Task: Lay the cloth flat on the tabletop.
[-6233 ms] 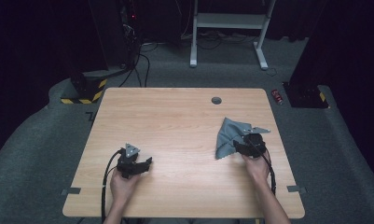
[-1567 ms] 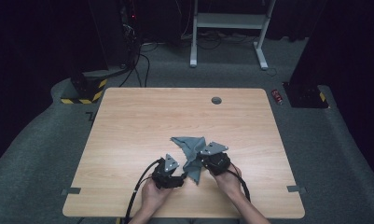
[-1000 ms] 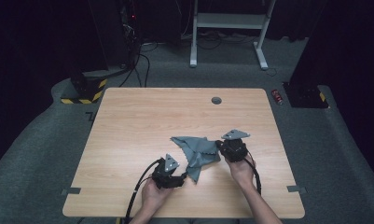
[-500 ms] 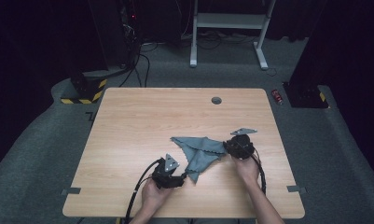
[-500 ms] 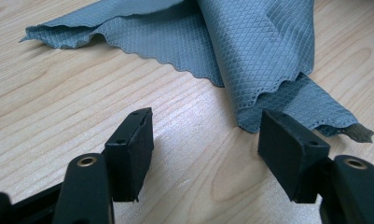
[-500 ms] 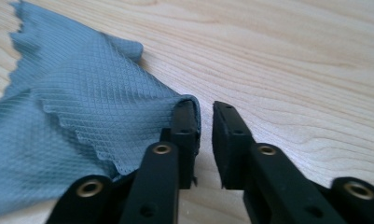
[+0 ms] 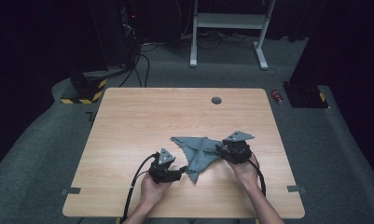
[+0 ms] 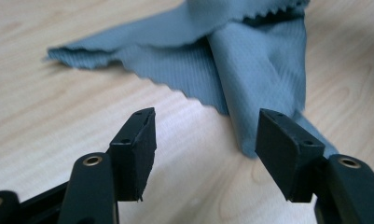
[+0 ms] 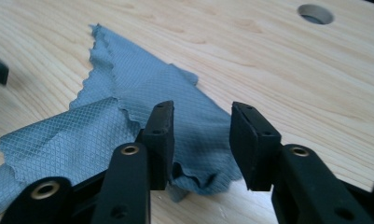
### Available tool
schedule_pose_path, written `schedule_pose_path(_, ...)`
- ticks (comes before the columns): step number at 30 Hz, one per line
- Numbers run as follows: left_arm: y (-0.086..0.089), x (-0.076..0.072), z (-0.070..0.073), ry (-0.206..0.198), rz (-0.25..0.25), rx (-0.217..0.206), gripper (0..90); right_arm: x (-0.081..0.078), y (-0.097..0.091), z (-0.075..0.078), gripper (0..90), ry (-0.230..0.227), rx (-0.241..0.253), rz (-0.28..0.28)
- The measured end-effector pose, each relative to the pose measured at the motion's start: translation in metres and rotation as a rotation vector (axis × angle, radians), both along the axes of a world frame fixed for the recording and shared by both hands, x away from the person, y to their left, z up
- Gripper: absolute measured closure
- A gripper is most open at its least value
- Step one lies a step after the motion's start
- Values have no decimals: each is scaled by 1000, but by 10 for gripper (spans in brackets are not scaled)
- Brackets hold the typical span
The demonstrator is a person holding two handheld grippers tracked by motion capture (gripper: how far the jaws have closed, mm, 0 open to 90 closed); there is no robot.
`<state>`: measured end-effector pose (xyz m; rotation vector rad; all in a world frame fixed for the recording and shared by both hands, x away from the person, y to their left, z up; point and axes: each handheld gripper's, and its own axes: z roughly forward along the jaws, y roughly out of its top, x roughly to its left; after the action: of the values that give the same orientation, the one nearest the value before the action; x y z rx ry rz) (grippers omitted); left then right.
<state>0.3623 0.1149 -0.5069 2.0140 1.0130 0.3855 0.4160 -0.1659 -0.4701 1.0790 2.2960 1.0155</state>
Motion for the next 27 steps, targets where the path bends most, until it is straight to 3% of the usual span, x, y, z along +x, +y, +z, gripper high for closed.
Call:
schedule_pose_path(2, -1, 2, 1, 3, 8, -6, 389, 1, 4, -3, 586, -5, -10, 13)
schedule_pose_path(5, -4, 17, 1, 6, 32, -9, 392, 3, 13, -9, 574, -10, -37, 28)
schedule_pose_path(12, -19, 35, -9, 18, 62, 45, 387, 13, 18, -22, 566, 16, -70, 22)
schedule_pose_path(16, -23, 40, -17, 21, 82, 74, 387, 17, 19, -27, 687, 36, -94, 25)
schedule_pose_path(20, -25, 39, -19, -8, 80, 102, 383, 22, 17, -31, 872, 51, -105, 26)
schedule_pose_path(27, -24, 39, -19, -9, 78, 102, 375, 24, 12, -21, 888, 31, -83, 20)
